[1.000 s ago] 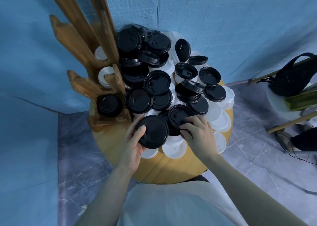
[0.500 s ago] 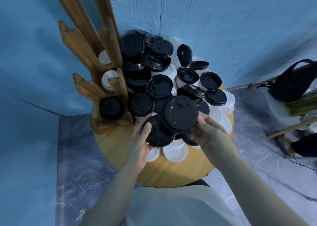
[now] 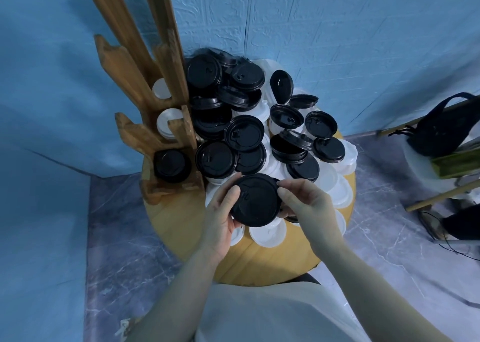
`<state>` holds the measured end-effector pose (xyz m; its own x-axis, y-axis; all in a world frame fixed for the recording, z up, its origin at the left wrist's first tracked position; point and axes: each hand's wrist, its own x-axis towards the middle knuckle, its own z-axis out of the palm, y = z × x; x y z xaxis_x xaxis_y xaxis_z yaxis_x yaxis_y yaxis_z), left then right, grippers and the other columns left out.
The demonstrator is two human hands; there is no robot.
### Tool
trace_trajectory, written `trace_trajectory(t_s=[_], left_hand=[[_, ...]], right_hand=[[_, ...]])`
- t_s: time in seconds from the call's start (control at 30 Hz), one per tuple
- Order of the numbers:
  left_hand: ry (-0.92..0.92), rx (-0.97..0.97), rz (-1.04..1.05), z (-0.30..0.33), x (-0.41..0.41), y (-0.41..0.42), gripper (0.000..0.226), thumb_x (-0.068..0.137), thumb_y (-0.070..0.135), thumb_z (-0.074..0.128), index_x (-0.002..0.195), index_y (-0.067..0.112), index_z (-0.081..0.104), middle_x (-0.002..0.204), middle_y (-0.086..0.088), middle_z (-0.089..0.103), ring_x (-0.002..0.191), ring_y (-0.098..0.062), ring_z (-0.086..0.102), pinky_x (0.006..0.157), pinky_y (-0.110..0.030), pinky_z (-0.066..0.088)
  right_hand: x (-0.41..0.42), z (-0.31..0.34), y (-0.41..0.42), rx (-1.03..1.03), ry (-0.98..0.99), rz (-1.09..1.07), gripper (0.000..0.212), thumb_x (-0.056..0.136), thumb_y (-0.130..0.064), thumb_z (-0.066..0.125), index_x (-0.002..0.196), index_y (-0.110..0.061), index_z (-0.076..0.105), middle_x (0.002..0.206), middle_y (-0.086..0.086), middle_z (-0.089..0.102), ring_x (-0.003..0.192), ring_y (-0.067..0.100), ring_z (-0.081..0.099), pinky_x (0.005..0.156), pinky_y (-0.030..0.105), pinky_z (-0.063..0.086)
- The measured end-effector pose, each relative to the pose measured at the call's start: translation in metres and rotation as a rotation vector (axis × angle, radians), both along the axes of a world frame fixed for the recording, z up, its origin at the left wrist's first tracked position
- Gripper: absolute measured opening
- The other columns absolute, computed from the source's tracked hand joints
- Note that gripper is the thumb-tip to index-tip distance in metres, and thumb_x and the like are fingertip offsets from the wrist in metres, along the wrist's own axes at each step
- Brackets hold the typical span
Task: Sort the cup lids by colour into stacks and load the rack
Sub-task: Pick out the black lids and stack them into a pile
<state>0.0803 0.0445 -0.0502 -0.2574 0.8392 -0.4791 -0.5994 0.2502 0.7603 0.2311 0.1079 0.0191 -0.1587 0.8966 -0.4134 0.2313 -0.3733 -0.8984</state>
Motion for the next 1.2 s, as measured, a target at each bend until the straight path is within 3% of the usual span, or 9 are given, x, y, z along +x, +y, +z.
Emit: trace_trajectory(t_s=[0.1, 0.23, 0.33, 0.43, 0.53, 0.7, 0.8, 0.97, 1.2], left_hand=[[-0.015, -0.003, 0.043, -0.001, -0.001, -0.001, 0.041, 0.084, 0.036, 0.068, 0.123, 0.024, 0.067, 0.13, -0.008, 0.066, 0.125, -0.031, 0.059, 0.098, -0.059, 0.051], [-0.001, 0.007, 0.046, 0.001, 0.002, 0.0, 0.036, 0.087, 0.033, 0.063, 0.121, 0.02, 0.066, 0.126, -0.008, 0.068, 0.12, -0.029, 0.063, 0.095, -0.054, 0.054], [0.001, 0.018, 0.037, 0.001, 0.003, -0.001, 0.03, 0.087, 0.03, 0.062, 0.115, 0.02, 0.068, 0.123, -0.01, 0.069, 0.118, -0.03, 0.064, 0.089, -0.046, 0.058], [-0.011, 0.052, -0.066, -0.002, -0.003, -0.007, 0.036, 0.087, 0.035, 0.067, 0.121, 0.026, 0.065, 0.134, -0.011, 0.063, 0.125, -0.032, 0.059, 0.094, -0.052, 0.054], [-0.031, 0.08, -0.197, -0.006, -0.009, -0.017, 0.064, 0.072, 0.04, 0.084, 0.131, 0.033, 0.06, 0.138, -0.004, 0.06, 0.127, -0.028, 0.059, 0.095, -0.056, 0.053], [-0.077, 0.038, -0.121, -0.012, -0.011, -0.027, 0.066, 0.073, 0.026, 0.074, 0.136, 0.023, 0.055, 0.133, -0.009, 0.064, 0.123, -0.033, 0.061, 0.088, -0.053, 0.057], [-0.068, 0.016, -0.072, -0.015, -0.011, -0.032, 0.066, 0.071, 0.028, 0.075, 0.135, 0.023, 0.056, 0.131, -0.009, 0.065, 0.119, -0.031, 0.064, 0.082, -0.049, 0.059], [-0.059, -0.016, 0.02, -0.018, -0.022, -0.038, 0.083, 0.062, 0.039, 0.089, 0.137, 0.023, 0.056, 0.136, -0.01, 0.061, 0.123, -0.032, 0.061, 0.084, -0.05, 0.059], [-0.06, -0.027, 0.064, -0.016, -0.026, -0.04, 0.076, 0.059, 0.051, 0.09, 0.128, 0.031, 0.065, 0.135, -0.008, 0.063, 0.126, -0.032, 0.059, 0.09, -0.053, 0.057]], right_hand=[[0.0, -0.006, -0.006, 0.074, -0.041, -0.001, 0.007, 0.088, -0.016, 0.07, 0.095, -0.019, 0.07, 0.082, -0.006, 0.072, 0.075, 0.01, 0.068, 0.071, 0.023, 0.055], [-0.002, -0.012, -0.01, -0.152, 0.029, 0.152, 0.053, 0.075, -0.048, 0.07, 0.125, -0.035, 0.058, 0.116, -0.017, 0.066, 0.11, 0.0, 0.06, 0.094, 0.027, 0.05], [-0.004, -0.015, -0.014, -0.37, 0.211, 0.128, 0.059, 0.076, -0.044, 0.067, 0.133, -0.038, 0.053, 0.121, -0.009, 0.067, 0.11, 0.011, 0.065, 0.088, 0.036, 0.057], [-0.002, -0.022, -0.018, -0.295, 0.22, 0.113, 0.055, 0.083, -0.035, 0.065, 0.136, -0.031, 0.053, 0.122, 0.0, 0.067, 0.108, 0.015, 0.067, 0.081, 0.037, 0.059], [-0.001, -0.027, -0.023, -0.25, 0.182, 0.127, 0.053, 0.085, -0.034, 0.064, 0.136, -0.029, 0.053, 0.12, 0.004, 0.066, 0.102, 0.014, 0.068, 0.078, 0.035, 0.06], [-0.002, -0.038, -0.028, -0.207, 0.103, 0.229, 0.064, 0.078, -0.043, 0.065, 0.139, -0.03, 0.051, 0.117, 0.004, 0.063, 0.099, 0.015, 0.068, 0.079, 0.034, 0.06], [-0.001, -0.046, -0.026, -0.094, -0.029, 0.315, 0.06, 0.08, -0.053, 0.06, 0.136, -0.033, 0.053, 0.117, -0.007, 0.063, 0.104, 0.009, 0.062, 0.084, 0.031, 0.056], [0.007, -0.074, -0.001, 0.55, -0.639, 0.405, 0.073, 0.082, -0.072, 0.048, 0.137, -0.024, 0.053, 0.124, -0.008, 0.056, 0.117, 0.015, 0.041, 0.099, 0.031, 0.035], [-0.011, -0.1, 0.021, 0.58, -0.851, 0.608, 0.093, 0.074, -0.065, 0.068, 0.148, -0.019, 0.034, 0.142, 0.0, 0.045, 0.135, 0.024, 0.031, 0.109, 0.041, 0.019]])
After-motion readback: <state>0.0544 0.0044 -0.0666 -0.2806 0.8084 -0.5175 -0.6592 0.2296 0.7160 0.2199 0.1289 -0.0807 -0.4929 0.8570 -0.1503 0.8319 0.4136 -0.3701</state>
